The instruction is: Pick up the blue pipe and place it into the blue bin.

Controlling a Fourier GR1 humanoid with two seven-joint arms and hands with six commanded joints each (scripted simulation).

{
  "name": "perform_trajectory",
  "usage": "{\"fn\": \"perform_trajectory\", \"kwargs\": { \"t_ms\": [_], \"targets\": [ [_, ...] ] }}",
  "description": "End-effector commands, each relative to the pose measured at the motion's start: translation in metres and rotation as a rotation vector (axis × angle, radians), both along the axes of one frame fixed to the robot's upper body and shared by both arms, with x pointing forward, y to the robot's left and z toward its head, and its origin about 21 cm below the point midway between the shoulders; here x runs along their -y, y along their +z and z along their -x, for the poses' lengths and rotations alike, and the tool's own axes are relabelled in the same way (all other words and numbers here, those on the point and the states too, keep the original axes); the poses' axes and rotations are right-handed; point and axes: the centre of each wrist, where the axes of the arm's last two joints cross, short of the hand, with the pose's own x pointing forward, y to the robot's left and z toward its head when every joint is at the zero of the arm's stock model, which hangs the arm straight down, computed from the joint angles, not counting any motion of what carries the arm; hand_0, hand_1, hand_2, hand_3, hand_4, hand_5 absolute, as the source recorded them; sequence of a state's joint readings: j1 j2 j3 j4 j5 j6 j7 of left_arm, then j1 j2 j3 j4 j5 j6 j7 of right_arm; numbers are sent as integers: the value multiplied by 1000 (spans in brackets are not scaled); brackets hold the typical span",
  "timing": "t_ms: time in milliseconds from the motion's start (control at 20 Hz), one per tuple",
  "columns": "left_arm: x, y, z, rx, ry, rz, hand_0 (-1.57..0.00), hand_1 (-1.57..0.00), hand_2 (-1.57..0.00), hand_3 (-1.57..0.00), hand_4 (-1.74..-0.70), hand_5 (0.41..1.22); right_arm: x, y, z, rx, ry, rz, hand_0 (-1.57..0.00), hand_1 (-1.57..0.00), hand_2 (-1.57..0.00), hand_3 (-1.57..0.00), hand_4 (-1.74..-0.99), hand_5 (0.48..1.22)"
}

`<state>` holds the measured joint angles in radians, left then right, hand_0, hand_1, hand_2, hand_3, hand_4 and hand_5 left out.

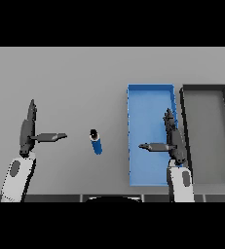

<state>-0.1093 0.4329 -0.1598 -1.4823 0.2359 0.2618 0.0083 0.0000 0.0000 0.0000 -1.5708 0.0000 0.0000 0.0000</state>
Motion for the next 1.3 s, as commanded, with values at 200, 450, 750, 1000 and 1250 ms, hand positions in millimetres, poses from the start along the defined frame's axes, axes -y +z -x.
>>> {"fn": "perform_trajectory", "kwargs": {
  "t_ms": [200,450,750,1000,1250],
  "targets": [
    [1,1,-4,4,-1,1,1,1,1,1,-967,594,1,1,-4,-5,-1,1,1,1,1,1,-1210,594],
    [-30,11,-3,-19,-333,-157,1,1,1,1,-971,596,13,13,7,114,139,320,1,1,1,1,-1195,588],
    [-24,14,9,6,-506,-159,1,1,1,1,-970,586,11,15,12,99,165,361,1,1,1,1,-1181,580],
    [0,25,28,-77,-683,-197,1,1,1,1,-1005,530,10,20,9,106,165,330,1,1,1,1,-1214,581],
    [29,13,42,-185,-794,-248,1,1,1,1,-1075,472,9,24,9,117,165,328,1,1,1,1,-1219,572]
  ]
}}
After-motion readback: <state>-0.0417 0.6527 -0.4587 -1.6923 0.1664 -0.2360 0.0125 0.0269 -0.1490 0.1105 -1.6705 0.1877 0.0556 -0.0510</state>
